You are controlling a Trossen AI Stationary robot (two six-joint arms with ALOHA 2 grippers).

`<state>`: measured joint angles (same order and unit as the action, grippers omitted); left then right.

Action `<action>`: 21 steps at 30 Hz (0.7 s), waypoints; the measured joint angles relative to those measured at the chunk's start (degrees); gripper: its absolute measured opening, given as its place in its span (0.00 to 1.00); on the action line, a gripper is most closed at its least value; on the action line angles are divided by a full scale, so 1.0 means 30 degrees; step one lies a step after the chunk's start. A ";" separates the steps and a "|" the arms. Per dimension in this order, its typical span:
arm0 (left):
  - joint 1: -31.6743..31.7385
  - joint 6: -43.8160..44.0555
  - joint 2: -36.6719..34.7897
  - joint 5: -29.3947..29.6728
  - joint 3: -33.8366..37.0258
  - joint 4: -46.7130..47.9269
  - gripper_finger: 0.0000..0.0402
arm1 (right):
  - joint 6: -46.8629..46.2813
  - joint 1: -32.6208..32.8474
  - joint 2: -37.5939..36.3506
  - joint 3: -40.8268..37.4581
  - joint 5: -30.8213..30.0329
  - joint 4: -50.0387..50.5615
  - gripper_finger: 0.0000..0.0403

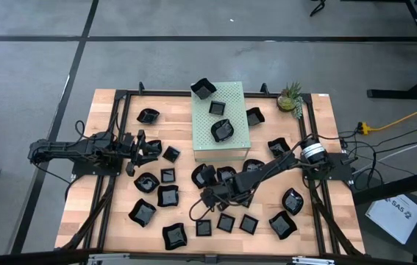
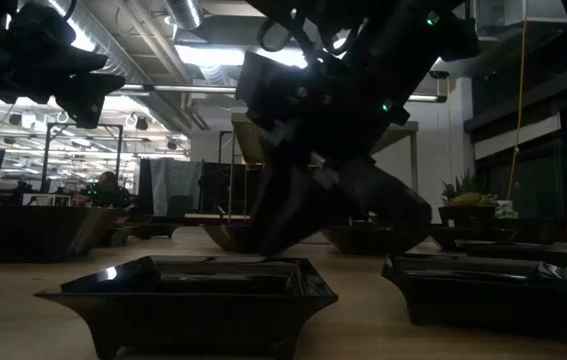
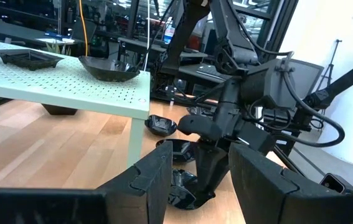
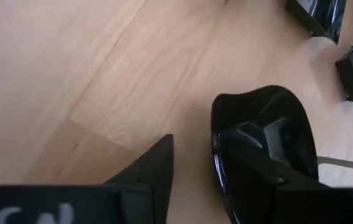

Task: Pick & Place Mini shaped plates
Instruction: Stack the black leaf shaped plate on top of the black leaf shape plate on the shelf

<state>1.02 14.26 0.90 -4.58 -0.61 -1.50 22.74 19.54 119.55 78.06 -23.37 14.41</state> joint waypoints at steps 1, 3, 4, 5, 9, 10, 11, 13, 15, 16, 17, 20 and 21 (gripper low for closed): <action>0.0000 0.0000 -0.0003 0.0000 -0.0003 0.0000 0.38 | 0.0000 -0.0002 0.0000 0.0000 -0.0007 -0.0042 0.28; 0.0000 0.0000 -0.0003 0.0002 0.0004 0.0000 0.38 | 0.0000 -0.0002 0.0000 0.0000 -0.0003 -0.0077 0.21; 0.0000 0.0000 -0.0001 0.0003 0.0001 0.0000 0.38 | 0.0000 -0.0002 0.0000 0.0000 -0.0003 -0.0070 0.17; 0.0000 0.0000 0.0000 0.0007 0.0004 0.0000 0.38 | 0.0000 -0.0010 0.0000 0.0000 -0.0003 -0.0071 0.13; 0.0000 0.0000 -0.0003 0.0000 0.0000 0.0000 0.38 | 0.0007 -0.0010 0.0000 0.0000 -0.0032 -0.0156 0.02; 0.0000 0.0000 0.0004 0.0000 0.0000 0.0000 0.38 | 0.0007 -0.0010 0.0000 0.0000 -0.0037 -0.0165 0.02; 0.0000 0.0000 0.0004 0.0000 0.0004 0.0000 0.38 | 0.0007 0.0002 -0.0018 0.0000 -0.0048 -0.0167 0.02; 0.0000 0.0000 -0.0003 0.0006 0.0004 0.0000 0.38 | 0.0002 0.0064 -0.0101 0.0036 -0.0046 -0.0097 0.03; 0.0000 0.0000 0.0000 0.0004 0.0000 0.0000 0.38 | 0.0000 0.0185 -0.0266 0.0286 -0.0003 0.0114 0.02; -0.0002 0.0000 -0.0001 0.0002 0.0004 0.0000 0.38 | 0.0000 0.0274 -0.0379 0.0432 -0.0003 0.0170 0.02; 0.0000 0.0000 -0.0002 0.0001 0.0004 0.0000 0.38 | 0.0000 0.0375 -0.0522 0.0631 0.0005 0.0149 0.01; 0.0000 0.0000 0.0004 0.0000 0.0004 0.0007 0.38 | 0.0000 0.0616 -0.0864 0.1418 0.0369 0.0180 0.02; 0.0000 0.0000 0.0004 0.0000 0.0004 0.0000 0.38 | -0.0007 0.0705 -0.0986 0.1740 0.0631 0.0391 0.02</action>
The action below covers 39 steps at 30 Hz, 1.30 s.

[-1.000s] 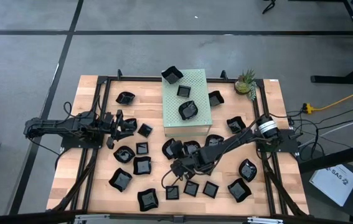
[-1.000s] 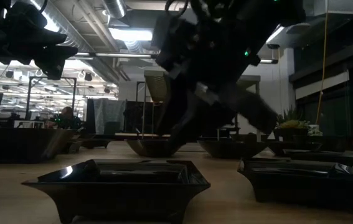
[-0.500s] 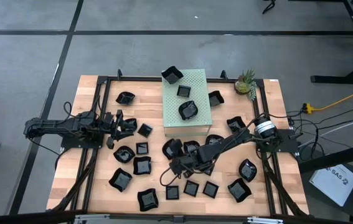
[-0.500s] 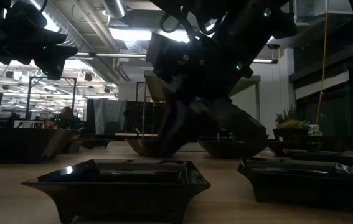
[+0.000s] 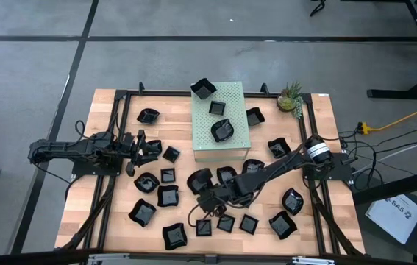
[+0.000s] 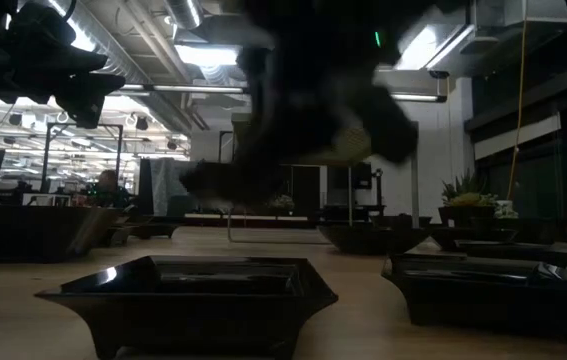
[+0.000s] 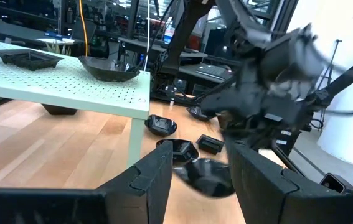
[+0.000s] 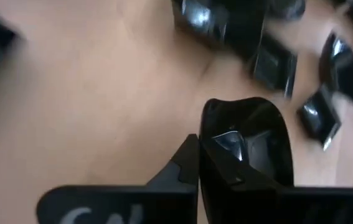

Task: Pick & Place Mini shaped plates
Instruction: Stack the black leaf shaped plate on top of the black leaf shape plate on the shelf

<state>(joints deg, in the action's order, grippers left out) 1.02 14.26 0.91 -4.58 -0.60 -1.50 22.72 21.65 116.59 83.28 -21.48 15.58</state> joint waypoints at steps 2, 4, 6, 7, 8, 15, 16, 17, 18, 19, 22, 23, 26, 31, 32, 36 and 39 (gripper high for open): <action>0.0000 0.0000 0.0000 0.0002 -0.0002 0.0000 0.38 | -0.0180 0.0074 -0.0088 0.0830 0.0821 0.0401 0.01; 0.0000 0.0000 -0.0004 0.0007 0.0000 -0.0015 0.38 | -0.0559 0.0123 -0.0266 0.1729 0.1685 0.1193 0.01; 0.0000 0.0000 -0.0002 0.0000 -0.0005 0.0005 0.38 | -0.1268 0.0131 -0.0303 0.2788 0.2474 0.1682 0.01; -0.0001 0.0000 -0.0007 0.0000 0.0000 -0.0018 0.38 | -0.1458 0.0131 -0.0340 0.3348 0.2661 0.2147 0.01; 0.0000 0.0000 -0.0007 0.0000 -0.0007 -0.0051 0.38 | -0.1518 0.0123 -0.0367 0.3905 0.2684 0.2894 0.01; 0.0000 0.0000 0.0016 0.0000 -0.0007 -0.0005 0.38 | -0.1579 0.0116 -0.0399 0.7992 0.2674 0.6875 0.00; 0.0000 0.0000 0.0030 0.0000 -0.0007 0.0007 0.38 | -0.1579 0.0116 -0.0405 0.8494 0.2680 0.7392 0.00; 0.0000 0.0000 0.0035 0.0000 -0.0007 0.0006 0.38 | -0.1586 0.0116 -0.0398 0.8963 0.2682 0.7802 0.00; 0.0000 0.0000 0.0029 0.0000 -0.0007 -0.0007 0.38 | -0.1584 0.0116 -0.0398 0.9401 0.2678 0.8056 0.00; -0.0007 0.0000 0.0029 0.0000 -0.0007 -0.0007 0.38 | -0.1581 0.0116 -0.0405 0.9823 0.2674 0.8287 0.00; -0.0003 0.0000 0.0029 0.0000 -0.0007 -0.0003 0.38 | -0.1545 0.0116 -0.0405 1.0931 0.2262 0.9028 0.00; -0.0004 0.0000 0.0029 0.0000 -0.0007 0.0000 0.38 | -0.1486 0.0116 -0.0405 1.1242 0.2032 0.9316 0.00; 0.0000 0.0000 0.0029 0.0000 -0.0007 0.0000 0.38 | -0.1360 0.0116 -0.0405 1.2119 0.1284 1.0444 0.00; -0.0003 0.0000 0.0029 0.0000 -0.0007 0.0000 0.38 | -0.1307 0.0038 -0.0463 1.3345 0.0266 1.2668 0.00; 0.0000 0.0000 0.0029 0.0000 -0.0007 0.0000 0.38 | -0.1268 -0.0014 -0.0599 1.3435 0.0098 1.2947 0.00; -0.0001 0.0000 0.0029 0.0000 -0.0007 0.0000 0.38 | -0.1066 -0.0500 -0.1534 1.3091 -0.0458 1.3452 0.00; -0.0003 0.0000 0.0029 0.0000 -0.0007 0.0000 0.38 | -0.0946 -0.0868 -0.2239 1.2693 -0.1179 1.4198 0.00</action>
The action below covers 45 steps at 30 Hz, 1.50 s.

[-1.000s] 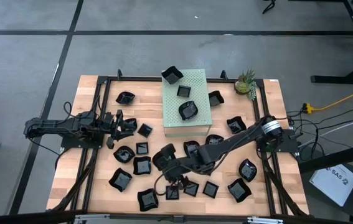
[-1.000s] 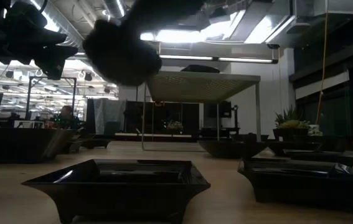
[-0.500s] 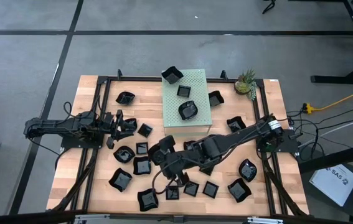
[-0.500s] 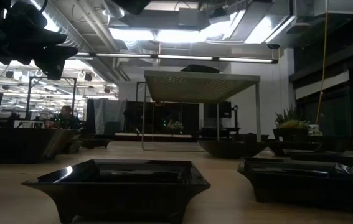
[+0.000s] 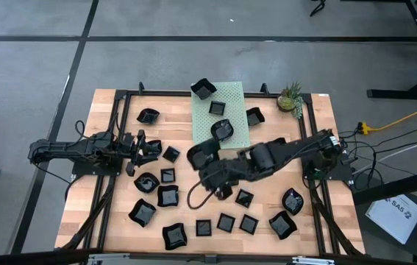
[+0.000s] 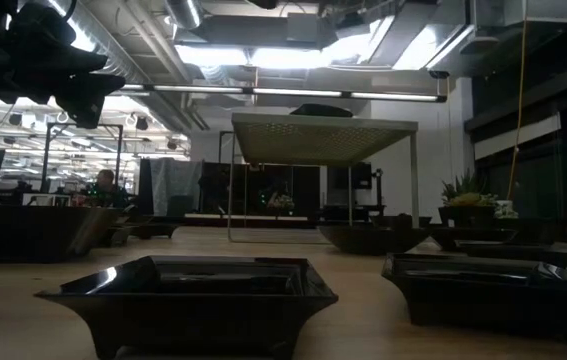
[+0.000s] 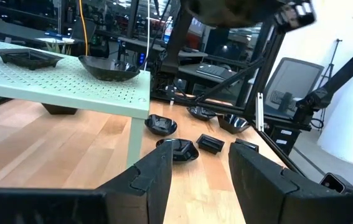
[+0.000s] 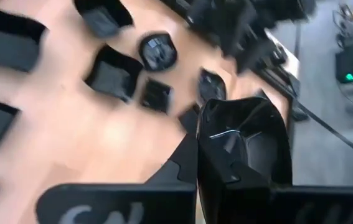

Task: Pick & Place Mini shaped plates
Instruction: Stack the black leaf shaped plate on top of the black leaf shape plate on the shelf

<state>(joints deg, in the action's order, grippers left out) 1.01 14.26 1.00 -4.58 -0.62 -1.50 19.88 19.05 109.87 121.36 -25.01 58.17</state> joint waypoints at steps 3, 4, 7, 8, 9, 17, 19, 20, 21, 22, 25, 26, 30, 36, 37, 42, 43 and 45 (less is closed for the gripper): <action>0.0002 0.0000 0.0000 0.0001 0.0000 0.0000 0.38 | -0.0001 -0.0412 -0.0632 -0.0551 -0.0314 0.0436 0.00; 0.0001 0.0000 0.0005 0.0000 0.0000 0.0000 0.38 | -0.0001 -0.0527 -0.0914 -0.0824 -0.0314 0.0443 0.00; 0.0001 0.0000 0.0002 0.0000 0.0000 0.0000 0.38 | 0.0014 -0.0947 -0.1936 -0.2183 -0.0312 0.0223 0.00; 0.0001 0.0000 0.0002 0.0000 0.0000 0.0000 0.38 | 0.0005 -0.1118 -0.2287 -0.2724 -0.0314 0.0035 0.00; -0.0001 0.0000 0.0005 0.0000 0.0000 0.0000 0.38 | -0.0020 -0.1281 -0.2653 -0.3281 -0.0317 -0.0190 0.00; 0.0002 0.0000 0.0000 0.0007 0.0000 0.0000 0.38 | 0.1289 -0.2841 -0.5366 -0.8862 -0.0203 -0.2970 0.01; 0.0004 0.0000 0.0007 0.0000 0.0000 0.0000 0.38 | 0.1824 -0.3254 -0.5889 -1.0342 0.0204 -0.3795 0.01; 0.0004 0.0000 0.0004 0.0000 0.0000 0.0000 0.38 | 0.2073 -0.3408 -0.6083 -1.1028 0.0510 -0.4209 0.01; 0.0004 0.0000 0.0000 0.0000 0.0000 0.0000 0.38 | 0.2298 -0.3538 -0.6279 -1.1713 0.0753 -0.4764 0.01; 0.0002 0.0000 0.0006 0.0000 0.0000 0.0000 0.38 | 0.2648 -0.3639 -0.6434 -1.2284 0.0997 -0.5181 0.01; 0.0004 0.0000 0.0000 0.0000 0.0000 0.0000 0.38 | 0.3549 -0.3827 -0.6884 -1.3778 0.1260 -0.6568 0.01; 0.0000 0.0000 0.0003 0.0002 0.0000 0.0000 0.38 | 0.3915 -0.3899 -0.7038 -1.4107 0.1264 -0.6905 0.01; 0.0000 0.0000 0.0005 0.0000 0.0000 0.0000 0.38 | 0.5340 -0.4317 -0.7361 -1.4535 0.1194 -0.7155 0.01; 0.0004 0.0000 0.0007 0.0000 0.0000 0.0000 0.38 | 0.5375 -0.5120 -0.7339 -1.4535 0.2070 -0.6877 0.01; 0.0004 0.0000 0.0005 0.0004 0.0000 0.0000 0.38 | 0.5255 -0.5222 -0.7339 -1.4535 0.2246 -0.6838 0.01; -0.0003 0.0000 0.0000 0.0007 0.0000 0.0000 0.38 | 0.4619 -0.5669 -0.7334 -1.4535 0.2343 -0.6805 0.01; 0.0000 0.0000 0.0003 0.0000 0.0000 0.0000 0.38 | 0.4451 -0.5760 -0.7332 -1.4535 0.2353 -0.6764 0.01; 0.0001 0.0000 0.0002 0.0000 0.0000 0.0000 0.38 | 0.4212 -0.5942 -0.7332 -1.4535 0.2359 -0.6549 0.01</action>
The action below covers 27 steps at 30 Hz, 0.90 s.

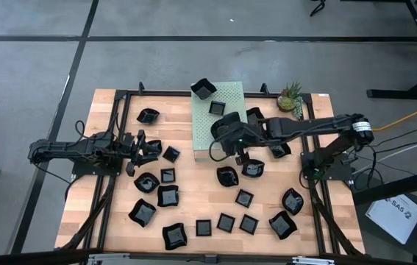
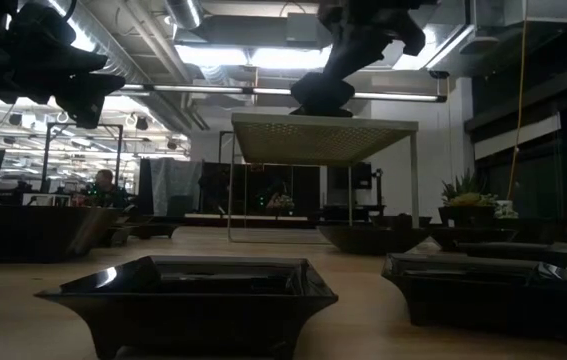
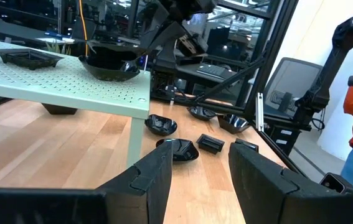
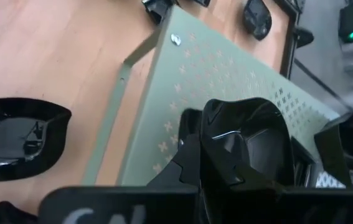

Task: Pick & Place Mini shaped plates
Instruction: Stack the black leaf shaped plate on top of the black leaf shape plate on the shelf, then stack the black leaf shaped plate on top of the black leaf shape plates on the shelf

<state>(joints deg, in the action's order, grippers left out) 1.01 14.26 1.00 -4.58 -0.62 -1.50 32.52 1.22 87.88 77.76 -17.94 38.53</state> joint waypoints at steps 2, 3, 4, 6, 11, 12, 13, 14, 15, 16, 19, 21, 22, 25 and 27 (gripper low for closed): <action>0.0002 0.0000 0.0001 0.0000 0.0000 0.0000 0.38 | -0.0075 -0.0176 0.0008 -0.0007 -0.0006 0.0296 0.01; 0.0001 0.0000 -0.0001 0.0000 0.0000 0.0000 0.38 | -0.0082 -0.0272 0.0022 -0.0007 0.0001 0.0341 0.02; 0.0002 0.0000 0.0004 0.0000 0.0000 0.0000 0.38 | -0.0104 -0.0364 0.0029 -0.0007 0.0001 0.0356 0.02; 0.0002 0.0000 0.0001 0.0000 0.0000 0.0000 0.38 | -0.0119 -0.0512 0.0029 -0.0007 -0.0001 0.0371 0.04; -0.0005 0.0000 0.0000 0.0000 0.0000 0.0000 0.38 | -0.0130 -0.0738 0.0029 -0.0007 0.0001 0.0371 0.09; 0.0001 0.0000 -0.0002 0.0000 0.0000 0.0000 0.38 | -0.0162 -0.0738 0.0029 -0.0007 0.0001 0.0371 0.09; 0.0002 0.0000 -0.0001 0.0006 0.0000 0.0000 0.38 | -0.0185 -0.0738 0.0029 -0.0007 0.0001 0.0371 0.10; 0.0002 0.0000 -0.0002 0.0007 0.0000 0.0000 0.38 | -0.0191 -0.0738 0.0029 -0.0007 0.0001 0.0371 0.11; 0.0002 0.0000 0.0005 0.0000 0.0000 0.0000 0.38 | -0.0191 -0.0738 0.0029 -0.0007 0.0001 0.0364 0.11; 0.0002 0.0000 -0.0002 0.0000 0.0000 0.0000 0.38 | -0.0192 -0.0738 0.0029 -0.0007 0.0001 0.0363 0.12; 0.0002 0.0000 0.0005 0.0000 0.0000 0.0000 0.38 | -0.0189 -0.0731 0.0029 -0.0007 0.0008 0.0368 0.13; -0.0005 0.0000 0.0002 0.0005 0.0000 0.0000 0.38 | -0.0188 -0.0731 0.0029 -0.0007 0.0008 0.0363 0.14; 0.0002 0.0000 -0.0001 0.0000 0.0000 0.0000 0.38 | -0.0192 -0.0731 0.0029 -0.0007 0.0008 0.0363 0.14; 0.0002 0.0000 0.0005 0.0001 0.0000 0.0000 0.38 | -0.0443 -0.0731 0.0029 -0.0007 0.0027 0.0363 0.15; 0.0000 0.0000 0.0000 0.0007 0.0000 0.0000 0.38 | -0.1045 -0.0680 0.0029 -0.0007 0.0069 0.0363 0.15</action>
<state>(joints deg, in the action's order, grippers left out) 1.01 14.26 1.00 -4.56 -0.62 -1.50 29.38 -0.82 87.96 77.73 -17.73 39.62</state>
